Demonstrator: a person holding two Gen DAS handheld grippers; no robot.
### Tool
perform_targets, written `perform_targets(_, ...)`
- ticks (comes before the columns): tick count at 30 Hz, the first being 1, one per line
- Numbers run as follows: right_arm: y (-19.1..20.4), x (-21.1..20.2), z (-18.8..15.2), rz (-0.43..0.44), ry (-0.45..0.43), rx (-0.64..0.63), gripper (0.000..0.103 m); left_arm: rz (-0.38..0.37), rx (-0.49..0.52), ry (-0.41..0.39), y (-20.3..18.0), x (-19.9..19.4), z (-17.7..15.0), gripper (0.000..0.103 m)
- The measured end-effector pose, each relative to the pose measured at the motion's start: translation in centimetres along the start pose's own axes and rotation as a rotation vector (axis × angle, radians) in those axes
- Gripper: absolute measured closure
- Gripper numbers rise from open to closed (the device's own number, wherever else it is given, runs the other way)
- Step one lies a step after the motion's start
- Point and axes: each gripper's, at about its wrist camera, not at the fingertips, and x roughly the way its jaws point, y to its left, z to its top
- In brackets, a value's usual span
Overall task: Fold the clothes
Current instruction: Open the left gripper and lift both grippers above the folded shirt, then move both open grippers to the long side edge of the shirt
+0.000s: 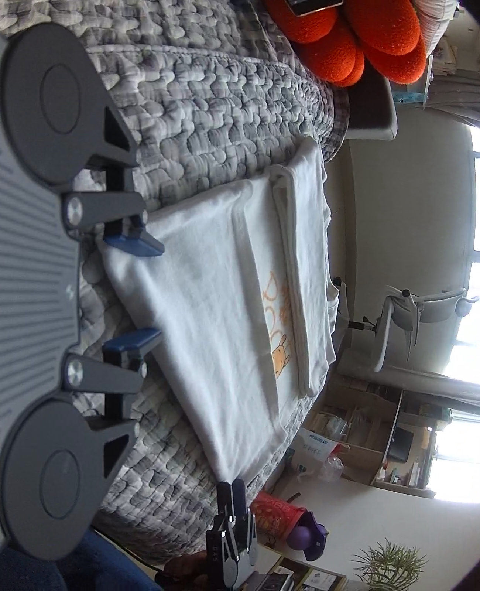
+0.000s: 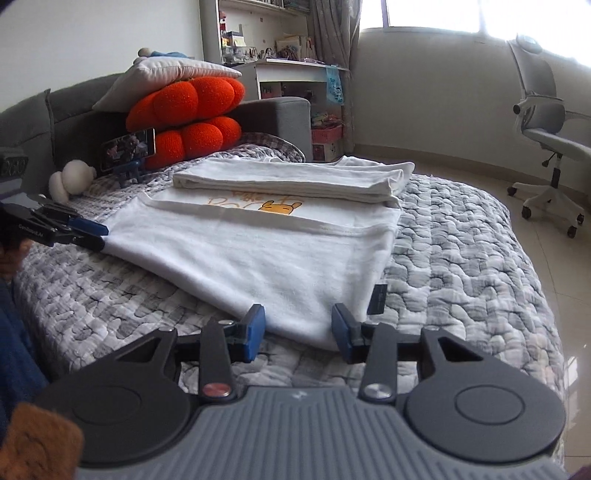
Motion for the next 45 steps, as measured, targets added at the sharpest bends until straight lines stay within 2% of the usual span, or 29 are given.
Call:
perform_targets(4, 1.2, 0.2, 0.4, -0.028, 0.035, -0.115, 0.064, -0.005, 0.038, 0.018, -0.2, -0.1, 0.1, 0.058)
perform_targets(6, 2.2, 0.3, 1.1, -0.020, 0.034, -0.133, 0.062, -0.003, 0.062, 0.029, -0.4, -0.2, 0.2, 0.058)
perform_targets(9, 4.2, 1.0, 2.2, 0.099, 0.007, -0.163, 0.060, -0.013, 0.055, 0.034, -0.2, -0.1, 0.3, 0.058)
perform_targets(14, 9.4, 4.8, 3.4, 0.275, 0.027, -0.342, 0.059, -0.034, 0.042, 0.036, 0.3, -0.2, 0.2, 0.058)
perform_targets(16, 10.9, 6.6, 3.7, 0.318, 0.042, -0.391, 0.059, -0.040, 0.052, 0.041, 0.3, -0.3, 0.3, 0.058)
perform_targets(18, 12.3, 8.0, 4.0, 0.323, 0.050, -0.454, 0.059, -0.039, 0.070, 0.050, 0.1, -0.2, 0.4, 0.058)
perform_targets(19, 12.8, 8.6, 4.1, 0.314, 0.056, -0.484, 0.062, -0.034, 0.088, 0.055, -0.1, -0.2, 0.5, 0.058)
perform_targets(20, 13.1, 9.0, 4.2, 0.304, 0.055, -0.499, 0.075, -0.025, 0.112, 0.059, -0.3, -0.2, 0.5, 0.058)
perform_targets(21, 13.1, 9.1, 4.5, 0.295, 0.054, -0.499, 0.090, -0.012, 0.141, 0.064, -0.7, -0.2, 0.6, 0.058)
perform_targets(23, 12.8, 9.0, 5.2, 0.300, 0.055, -0.474, 0.093, 0.010, 0.196, 0.066, -1.5, -0.4, 0.9, 0.057)
perform_targets(25, 12.1, 8.7, 5.7, 0.315, 0.052, -0.435, 0.094, 0.025, 0.264, 0.043, -2.5, -0.7, 1.3, 0.049)
perform_targets(27, 11.6, 8.7, 6.2, 0.328, 0.056, -0.401, 0.095, 0.050, 0.368, 0.037, -3.7, -0.4, 1.4, 0.046)
perform_targets(31, 11.1, 8.9, 7.1, 0.341, 0.061, -0.353, 0.095, 0.110, 0.518, 0.068, -5.0, 1.3, 0.9, 0.046)
perform_targets(33, 11.2, 8.9, 7.2, 0.344, 0.063, -0.353, 0.095, 0.140, 0.537, 0.054, -5.0, 1.4, 1.2, 0.046)
perform_targets(35, 11.2, 8.9, 7.2, 0.347, 0.066, -0.356, 0.095, 0.175, 0.576, 0.078, -5.0, 1.6, 1.4, 0.064)
perform_targets(36, 11.2, 8.9, 7.3, 0.349, 0.068, -0.357, 0.095, 0.185, 0.600, 0.094, -5.1, 1.7, 1.4, 0.081)
perform_targets(37, 11.2, 8.8, 7.3, 0.352, 0.068, -0.357, 0.095, 0.194, 0.619, 0.100, -5.2, 1.7, 1.3, 0.090)
perform_targets(40, 11.2, 8.8, 7.2, 0.351, 0.061, -0.360, 0.095, 0.217, 0.670, 0.114, -5.4, 1.5, 1.0, 0.096)
perform_targets(43, 11.9, 8.6, 6.3, 0.325, 0.054, -0.418, 0.093, 0.221, 0.631, 0.111, -5.1, 1.2, 1.6, 0.096)
perform_targets(45, 12.4, 8.4, 5.5, 0.303, 0.054, -0.475, 0.083, 0.223, 0.604, 0.114, -4.9, 1.1, 2.0, 0.096)
